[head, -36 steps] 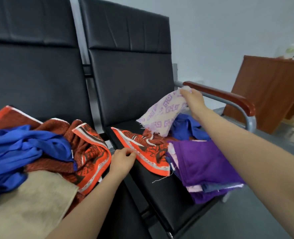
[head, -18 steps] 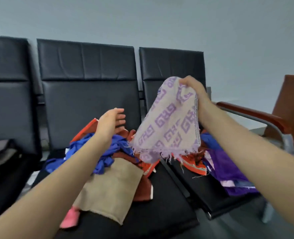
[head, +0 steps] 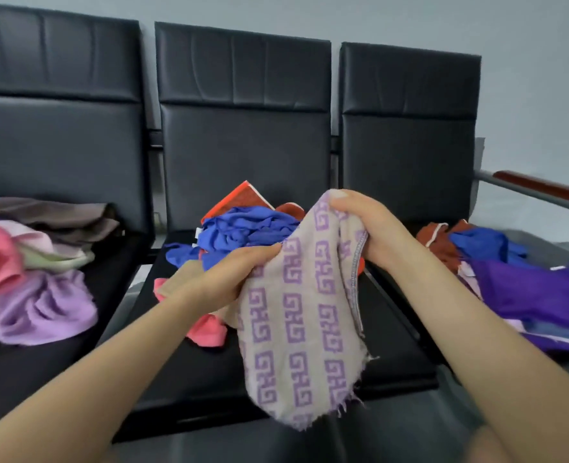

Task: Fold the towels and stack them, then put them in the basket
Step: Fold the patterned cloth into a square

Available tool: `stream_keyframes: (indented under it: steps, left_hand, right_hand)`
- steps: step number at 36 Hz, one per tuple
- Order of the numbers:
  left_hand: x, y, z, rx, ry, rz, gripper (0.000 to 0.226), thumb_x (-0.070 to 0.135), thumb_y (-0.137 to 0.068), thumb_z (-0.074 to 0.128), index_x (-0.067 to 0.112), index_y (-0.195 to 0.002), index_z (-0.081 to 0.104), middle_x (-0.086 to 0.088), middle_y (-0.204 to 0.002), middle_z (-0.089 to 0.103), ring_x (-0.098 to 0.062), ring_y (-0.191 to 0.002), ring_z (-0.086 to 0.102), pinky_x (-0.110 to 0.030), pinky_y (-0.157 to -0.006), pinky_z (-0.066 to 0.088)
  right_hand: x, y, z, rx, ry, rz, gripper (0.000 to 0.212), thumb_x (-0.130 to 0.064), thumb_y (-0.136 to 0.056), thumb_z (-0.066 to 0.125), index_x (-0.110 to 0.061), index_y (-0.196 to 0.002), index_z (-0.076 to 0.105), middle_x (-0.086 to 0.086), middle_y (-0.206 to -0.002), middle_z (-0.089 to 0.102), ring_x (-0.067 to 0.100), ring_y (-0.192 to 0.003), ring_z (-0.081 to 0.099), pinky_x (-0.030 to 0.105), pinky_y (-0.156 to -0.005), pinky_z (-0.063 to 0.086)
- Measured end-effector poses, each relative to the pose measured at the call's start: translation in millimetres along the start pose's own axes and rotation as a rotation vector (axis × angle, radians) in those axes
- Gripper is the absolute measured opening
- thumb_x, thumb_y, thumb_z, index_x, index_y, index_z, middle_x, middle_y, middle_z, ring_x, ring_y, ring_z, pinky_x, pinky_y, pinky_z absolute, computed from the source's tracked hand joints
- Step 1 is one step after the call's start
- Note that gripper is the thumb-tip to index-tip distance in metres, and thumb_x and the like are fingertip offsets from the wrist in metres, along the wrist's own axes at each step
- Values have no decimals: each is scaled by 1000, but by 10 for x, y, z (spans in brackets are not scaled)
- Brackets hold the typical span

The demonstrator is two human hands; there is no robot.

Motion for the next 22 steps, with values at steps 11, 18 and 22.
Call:
stream_keyframes:
  steps: [11, 18, 22]
  left_hand:
    - [-95, 264, -557, -45, -313, -28, 68, 53, -58, 83, 2, -99, 69, -16, -103, 71, -29, -91, 65, -47, -91, 48]
    - [174, 473, -701, 143, 47, 123, 57, 44, -81, 65, 7, -124, 61, -18, -127, 61, -29, -111, 61, -44, -100, 44]
    - [340, 641, -554, 176, 180, 128, 41, 32, -100, 41, 5, -123, 62, -13, -121, 66, -25, -112, 64, -38, -96, 48]
  right_hand:
    - [-14, 48, -497, 137, 123, -112, 7, -7, -90, 60, -7, -94, 66, 6, -79, 69, 17, -72, 66, 27, -66, 53]
    - [-16, 284, -454, 63, 80, -58, 17, -19, -93, 60, -6, -101, 67, 10, -90, 70, 19, -80, 68, 30, -73, 53]
    - [-71, 479, -280, -5, -29, 2, 22, -23, -95, 56, -11, -87, 73, 7, -87, 74, 17, -78, 71, 29, -69, 58]
Point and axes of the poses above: each hand's wrist, its own y-axis away from the middle knuckle, its own z-axis out of the palm, x = y × z, the point moved 8 cm from there along -y, towards the middle knuckle
